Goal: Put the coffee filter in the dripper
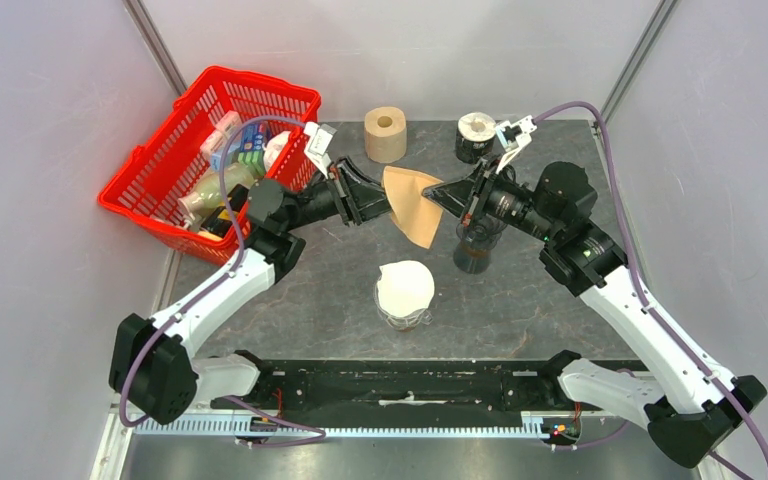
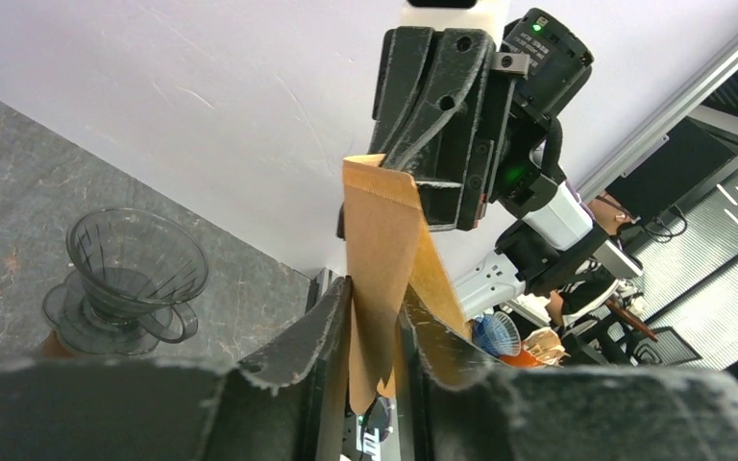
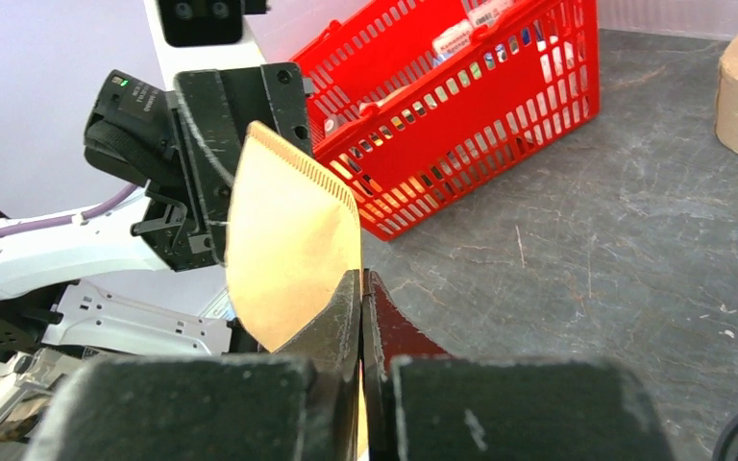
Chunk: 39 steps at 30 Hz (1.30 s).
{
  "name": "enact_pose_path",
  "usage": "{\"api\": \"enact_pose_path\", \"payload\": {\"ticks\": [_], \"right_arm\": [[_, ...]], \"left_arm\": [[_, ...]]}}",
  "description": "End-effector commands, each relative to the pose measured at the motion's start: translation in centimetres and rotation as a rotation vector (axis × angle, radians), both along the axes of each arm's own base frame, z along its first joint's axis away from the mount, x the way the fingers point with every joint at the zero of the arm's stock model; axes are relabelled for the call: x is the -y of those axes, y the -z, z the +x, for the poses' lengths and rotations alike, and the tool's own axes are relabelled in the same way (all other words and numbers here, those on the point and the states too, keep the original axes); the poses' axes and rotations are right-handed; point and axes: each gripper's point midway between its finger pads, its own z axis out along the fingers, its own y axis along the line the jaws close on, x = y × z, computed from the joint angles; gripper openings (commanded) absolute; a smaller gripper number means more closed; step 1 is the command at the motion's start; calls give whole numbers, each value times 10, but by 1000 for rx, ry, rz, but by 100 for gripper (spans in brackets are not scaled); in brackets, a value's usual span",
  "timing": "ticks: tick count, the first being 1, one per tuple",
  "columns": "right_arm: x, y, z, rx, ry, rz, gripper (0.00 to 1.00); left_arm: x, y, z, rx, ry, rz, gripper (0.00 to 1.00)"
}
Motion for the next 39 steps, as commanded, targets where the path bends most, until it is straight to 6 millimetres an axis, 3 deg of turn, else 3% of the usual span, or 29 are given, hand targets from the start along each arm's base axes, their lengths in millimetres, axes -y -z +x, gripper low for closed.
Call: {"api": "enact_pose_path", "payload": {"ticks": [1,7,9,11,14,17,20,22,27,30,34,39], "right_arm": [[-2,-23,-12,61,-48,70,0],[-3,-23,-16,57,-67,71,0],[-1,-17,-11,40,-39,52,11],[5,-9,-2,20,20,13,37],[21,6,14,-10,146,-54,63],[40,20,31,-20,283,-135,97],[49,33,46,-6,349,-224,97],[43,39,54,19,325,-273,97],[17,31,67,150,260,-317,97],[-6,24,66,250,197,-332,97],[-36,32,65,356,141,-433,97],[-55,50,71,380,113,-513,97]], "left_arm": [[-1,-1,3,-3,-47,17,25],[-3,-1,5,-7,-87,26,2],[-5,-3,6,-11,-105,18,2],[-8,0,13,-31,-159,36,2],[-17,9,28,-88,-282,86,2],[-37,29,62,-235,-525,204,2],[-68,58,92,-429,-786,366,2],[-83,72,104,-528,-898,454,2],[-87,92,118,-659,-976,547,2],[-90,102,123,-719,-1021,584,2],[-82,108,125,-758,-1000,601,2],[-75,109,125,-777,-977,597,2]]}}
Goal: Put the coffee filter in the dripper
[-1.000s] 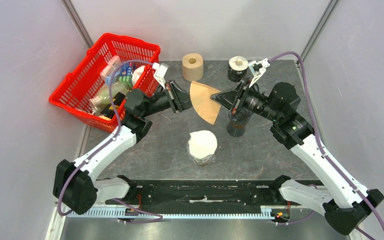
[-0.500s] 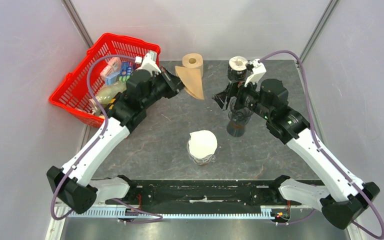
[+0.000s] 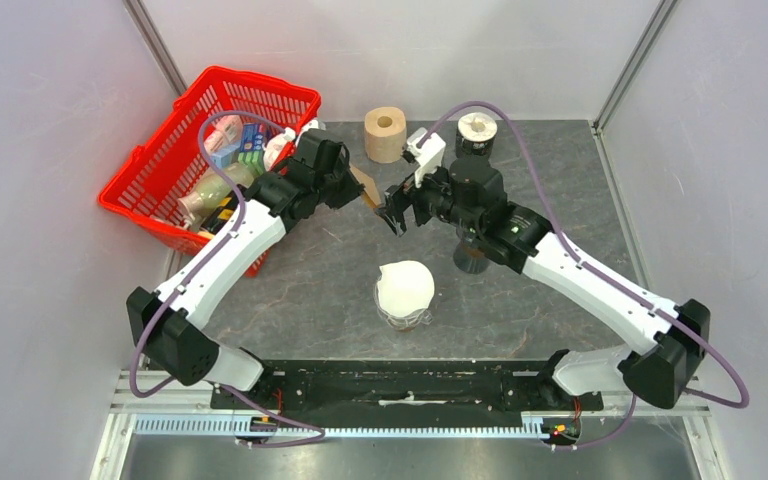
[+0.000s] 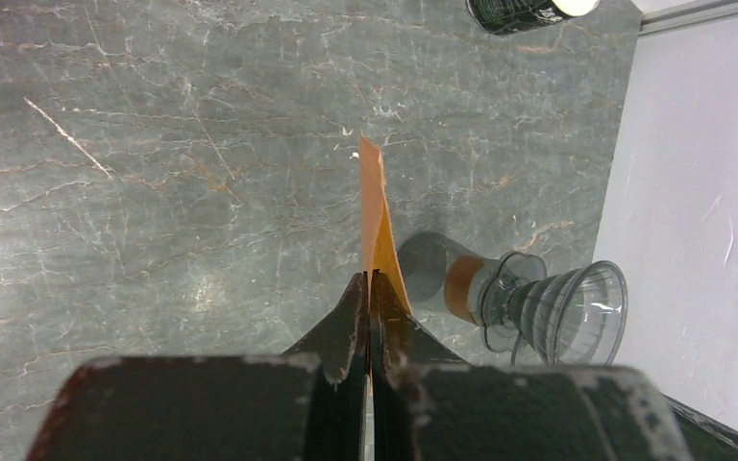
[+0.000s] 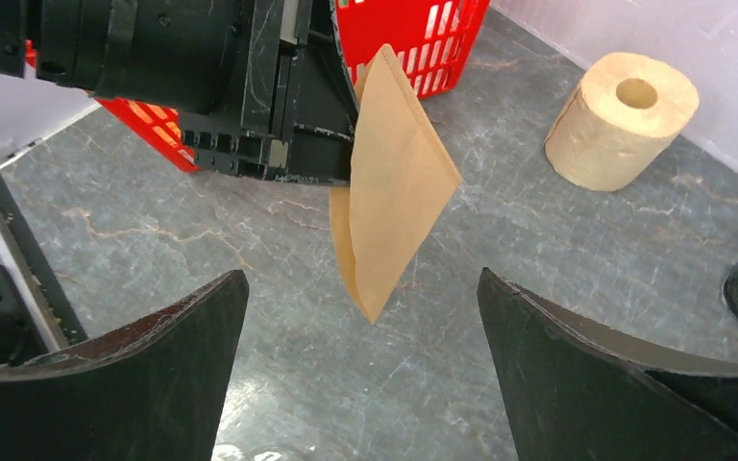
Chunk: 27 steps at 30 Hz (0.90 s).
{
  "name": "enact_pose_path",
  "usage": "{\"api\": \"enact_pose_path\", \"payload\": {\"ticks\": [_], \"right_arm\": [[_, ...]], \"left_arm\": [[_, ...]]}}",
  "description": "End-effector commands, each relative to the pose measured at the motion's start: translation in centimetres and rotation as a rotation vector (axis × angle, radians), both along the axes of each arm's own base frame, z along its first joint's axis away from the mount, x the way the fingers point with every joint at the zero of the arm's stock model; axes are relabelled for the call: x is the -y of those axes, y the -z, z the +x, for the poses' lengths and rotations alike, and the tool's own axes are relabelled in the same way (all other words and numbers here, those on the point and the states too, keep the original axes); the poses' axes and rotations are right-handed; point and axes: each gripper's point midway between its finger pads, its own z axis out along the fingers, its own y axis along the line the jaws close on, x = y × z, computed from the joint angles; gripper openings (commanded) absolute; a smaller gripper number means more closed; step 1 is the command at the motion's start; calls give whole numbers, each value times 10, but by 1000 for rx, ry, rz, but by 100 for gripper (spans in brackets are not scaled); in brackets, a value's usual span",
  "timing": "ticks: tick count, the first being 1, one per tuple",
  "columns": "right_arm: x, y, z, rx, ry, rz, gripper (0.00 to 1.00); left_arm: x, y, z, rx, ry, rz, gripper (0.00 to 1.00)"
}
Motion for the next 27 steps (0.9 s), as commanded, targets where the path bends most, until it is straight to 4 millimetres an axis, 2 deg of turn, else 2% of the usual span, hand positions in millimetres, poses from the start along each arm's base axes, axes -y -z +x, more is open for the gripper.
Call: {"api": "enact_pose_path", "payload": {"ticks": [1,4,9,18,24,27], "right_arm": [[-7,-24,18,146,18,-33,97],[-10,-19,22,144,27,-44,97],[-5,-13,39,136,118,-65,97],[-10,-4,41,115,110,-78,97],[7,-3,56,123,249,-87,97],[18,-4,66,127,338,-90,93]], "left_arm": [[5,-23,1,17,-27,-53,2],[10,-28,0,21,-6,-65,2],[15,-34,-3,33,13,-75,2],[23,-36,-1,37,31,-72,2],[29,-37,-3,39,64,-80,2],[30,-37,-5,43,79,-77,2]]}}
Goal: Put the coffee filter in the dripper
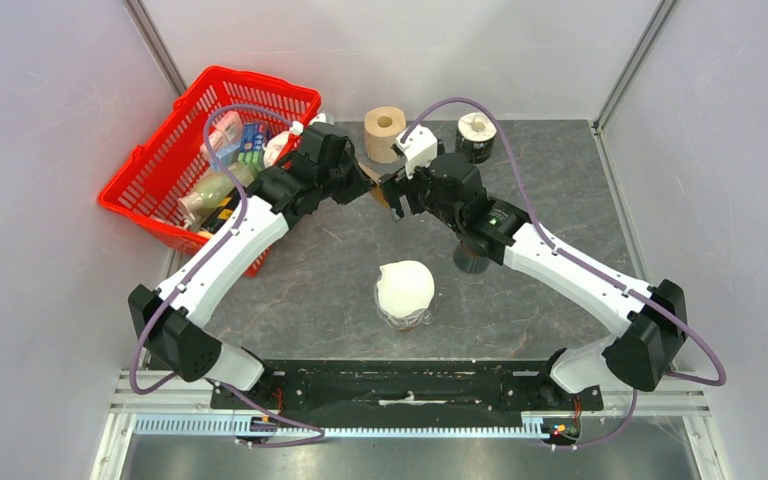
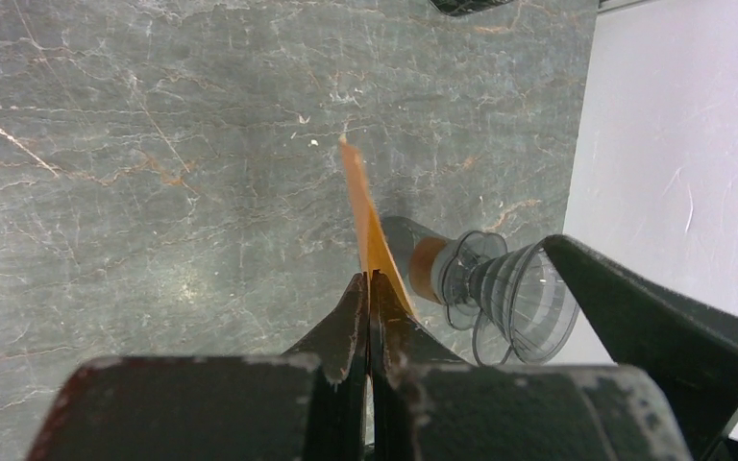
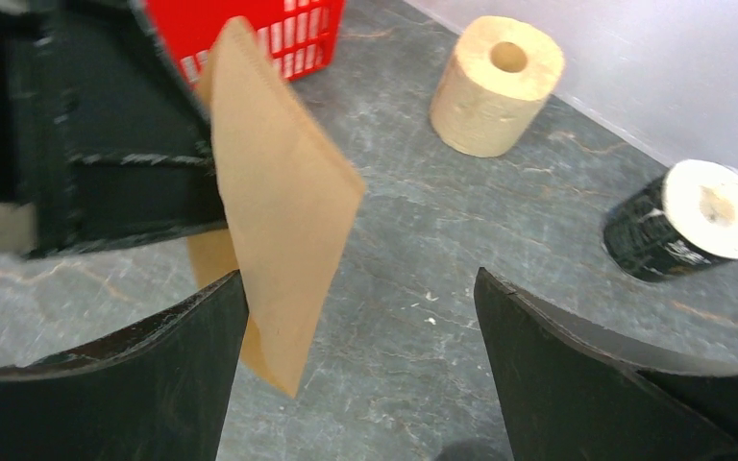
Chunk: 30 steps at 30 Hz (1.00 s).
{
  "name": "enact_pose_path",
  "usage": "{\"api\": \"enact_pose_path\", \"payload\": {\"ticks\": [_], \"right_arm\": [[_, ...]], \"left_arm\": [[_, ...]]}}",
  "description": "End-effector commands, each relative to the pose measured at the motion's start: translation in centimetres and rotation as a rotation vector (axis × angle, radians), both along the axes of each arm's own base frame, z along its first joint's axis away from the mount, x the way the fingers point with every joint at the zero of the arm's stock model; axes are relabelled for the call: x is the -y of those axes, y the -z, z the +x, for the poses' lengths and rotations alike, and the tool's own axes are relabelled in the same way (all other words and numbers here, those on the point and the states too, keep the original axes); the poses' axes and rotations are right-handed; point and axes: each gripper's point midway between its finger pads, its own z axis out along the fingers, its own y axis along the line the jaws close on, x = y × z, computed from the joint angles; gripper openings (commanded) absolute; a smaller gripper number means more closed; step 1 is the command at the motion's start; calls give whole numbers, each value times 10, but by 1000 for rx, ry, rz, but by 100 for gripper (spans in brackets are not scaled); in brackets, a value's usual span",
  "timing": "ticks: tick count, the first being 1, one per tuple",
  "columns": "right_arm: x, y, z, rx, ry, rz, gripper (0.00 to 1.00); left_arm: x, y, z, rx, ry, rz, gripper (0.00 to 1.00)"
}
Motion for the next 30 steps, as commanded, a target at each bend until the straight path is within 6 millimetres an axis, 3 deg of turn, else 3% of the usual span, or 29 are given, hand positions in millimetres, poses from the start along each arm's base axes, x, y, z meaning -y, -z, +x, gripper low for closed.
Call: {"api": "enact_pose_path", "payload": {"ticks": [1,10,18,23,30], "right_arm": [[13,-29,23,80,162,54,91],[6,-18,26,60,151,49,77],[6,-20,37,79,200,67,62],[-12,-6,23,20,69,52,58],[-15,10,15,-33,28,12,53]], "left_arm": [[10,-20,-1,38,29,-41,2],[18,-23,-5,47,73,-55,2],[27,-25,-9,65,126,-45,2],[31,-29,-8,94,151,-39,2],[37,-39,-12,175,235,8,2]]}}
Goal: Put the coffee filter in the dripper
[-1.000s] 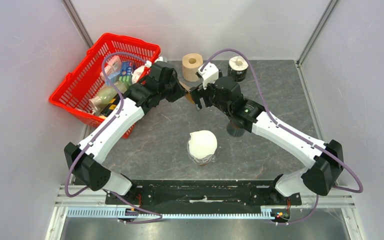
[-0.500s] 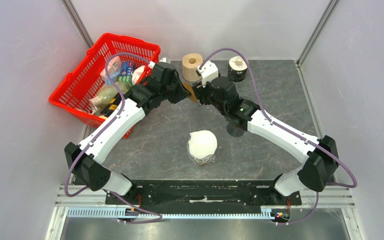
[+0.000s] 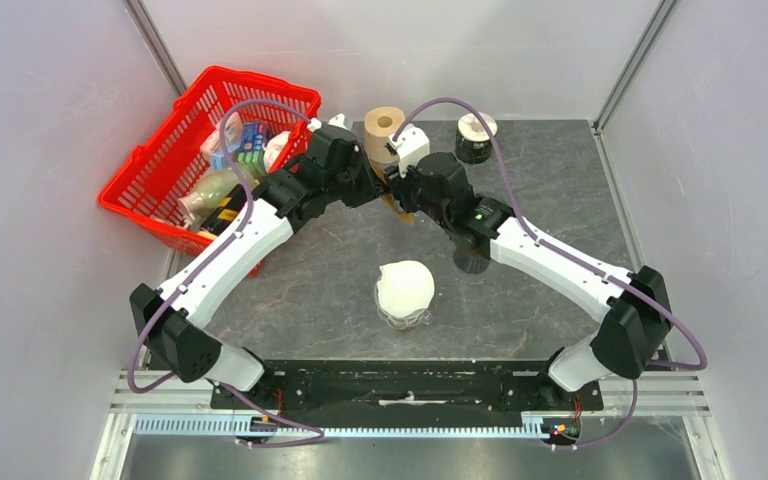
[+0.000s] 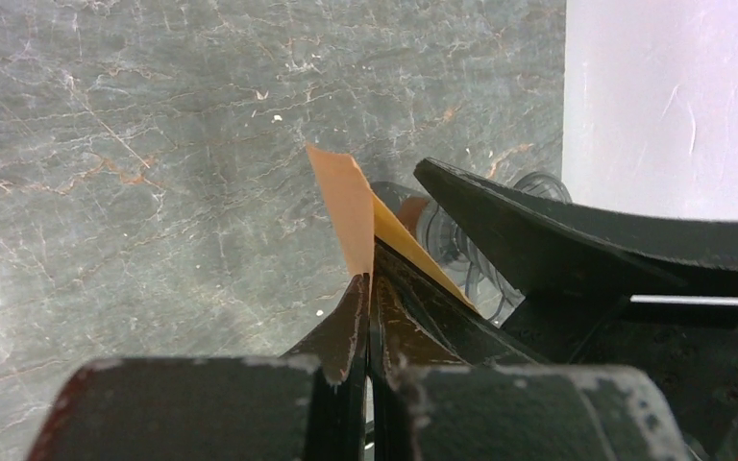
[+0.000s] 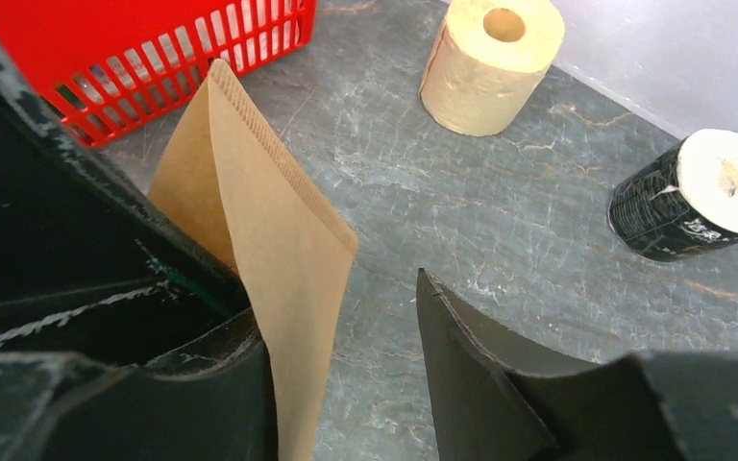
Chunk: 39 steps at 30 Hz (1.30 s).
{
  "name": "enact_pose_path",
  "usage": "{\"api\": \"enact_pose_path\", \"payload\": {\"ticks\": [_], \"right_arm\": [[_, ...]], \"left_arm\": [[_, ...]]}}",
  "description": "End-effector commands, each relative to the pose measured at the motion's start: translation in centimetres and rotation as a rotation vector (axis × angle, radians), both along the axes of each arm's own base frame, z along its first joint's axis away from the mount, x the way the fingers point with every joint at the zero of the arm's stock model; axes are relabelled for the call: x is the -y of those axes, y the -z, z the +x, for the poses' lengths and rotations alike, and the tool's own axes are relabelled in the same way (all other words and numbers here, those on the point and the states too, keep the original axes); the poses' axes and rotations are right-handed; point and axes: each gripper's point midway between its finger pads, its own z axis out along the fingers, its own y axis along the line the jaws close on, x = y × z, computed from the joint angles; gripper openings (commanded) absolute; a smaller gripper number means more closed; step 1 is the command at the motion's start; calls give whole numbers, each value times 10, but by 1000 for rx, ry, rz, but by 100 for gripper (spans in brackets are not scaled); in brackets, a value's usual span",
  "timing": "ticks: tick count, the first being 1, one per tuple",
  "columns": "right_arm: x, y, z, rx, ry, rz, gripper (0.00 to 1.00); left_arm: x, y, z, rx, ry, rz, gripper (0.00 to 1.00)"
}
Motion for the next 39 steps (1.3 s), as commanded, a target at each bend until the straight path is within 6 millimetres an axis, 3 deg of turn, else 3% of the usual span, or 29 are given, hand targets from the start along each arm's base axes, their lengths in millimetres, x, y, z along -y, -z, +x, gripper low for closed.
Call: {"api": "enact_pose_path", "payload": {"ticks": [1,8,15,20,28,36,39], "right_arm": [[-8,-12,-5,-5,-43,23,53],[7,-10,11,15,86,3,51],[16,-8,17,22,152,-9,39],[33,-14,22,54,238,-41,30],[53,-19,22,71,320,-68,29],[53,-14,21,38,322,-95,25],[46,-8,14,-13,276,-81,23]], "left_arm": [[12,-35,3,150,96,1,2],[18,-39,-7,177,143,5,2],[10,-38,-6,195,114,32,2],[-5,-18,-3,162,76,131,2],[-35,4,-2,120,-8,283,2],[-51,4,0,126,-68,333,2],[-40,-5,-4,157,7,300,6]]}}
